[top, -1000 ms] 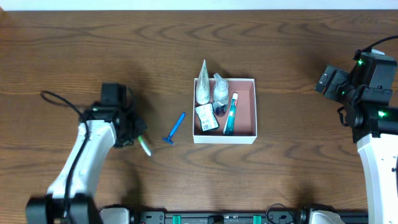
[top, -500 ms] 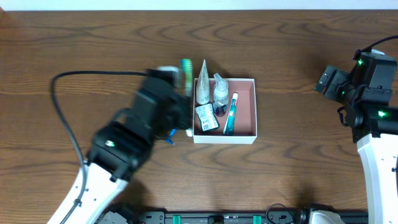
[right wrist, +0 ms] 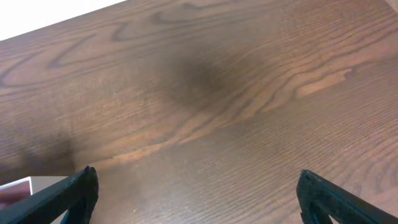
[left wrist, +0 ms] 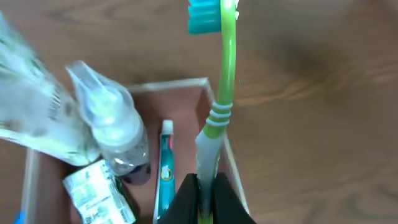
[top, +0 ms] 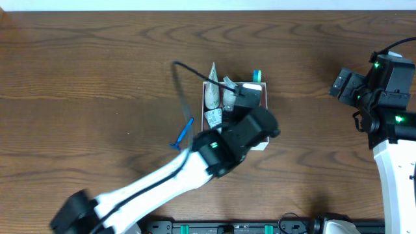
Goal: Pack container
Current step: 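Lower the toothbrush into the box beside the toothpaste and release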
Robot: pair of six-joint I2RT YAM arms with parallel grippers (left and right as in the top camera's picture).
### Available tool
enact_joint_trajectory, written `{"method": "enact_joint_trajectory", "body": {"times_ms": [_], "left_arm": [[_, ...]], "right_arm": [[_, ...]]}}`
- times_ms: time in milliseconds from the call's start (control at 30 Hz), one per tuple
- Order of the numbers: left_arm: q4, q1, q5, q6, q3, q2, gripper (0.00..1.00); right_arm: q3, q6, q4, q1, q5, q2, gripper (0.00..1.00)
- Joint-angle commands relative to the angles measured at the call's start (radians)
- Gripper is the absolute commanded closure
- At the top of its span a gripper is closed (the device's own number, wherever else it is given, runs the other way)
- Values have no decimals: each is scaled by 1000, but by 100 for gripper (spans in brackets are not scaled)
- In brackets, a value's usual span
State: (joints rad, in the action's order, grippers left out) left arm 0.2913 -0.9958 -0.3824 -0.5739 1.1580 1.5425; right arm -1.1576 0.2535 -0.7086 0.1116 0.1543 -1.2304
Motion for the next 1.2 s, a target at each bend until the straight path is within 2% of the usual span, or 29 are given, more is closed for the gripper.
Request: {"method": "enact_joint_trajectory", "body": {"times_ms": [0, 367, 1100, 1167], "left_arm": [[-14, 2, -56, -60, 9, 69, 94], [-66, 2, -56, -76, 9, 200, 94], [-116, 28, -56, -74, 9, 204, 93], [-117, 33, -56, -74, 9, 204, 84]], "right_arm": [[-9, 12, 0, 6, 6, 0, 1], [-9, 11, 0, 6, 6, 0, 1], [-9, 12, 0, 6, 6, 0, 1], [-9, 12, 0, 6, 6, 0, 1]]}}
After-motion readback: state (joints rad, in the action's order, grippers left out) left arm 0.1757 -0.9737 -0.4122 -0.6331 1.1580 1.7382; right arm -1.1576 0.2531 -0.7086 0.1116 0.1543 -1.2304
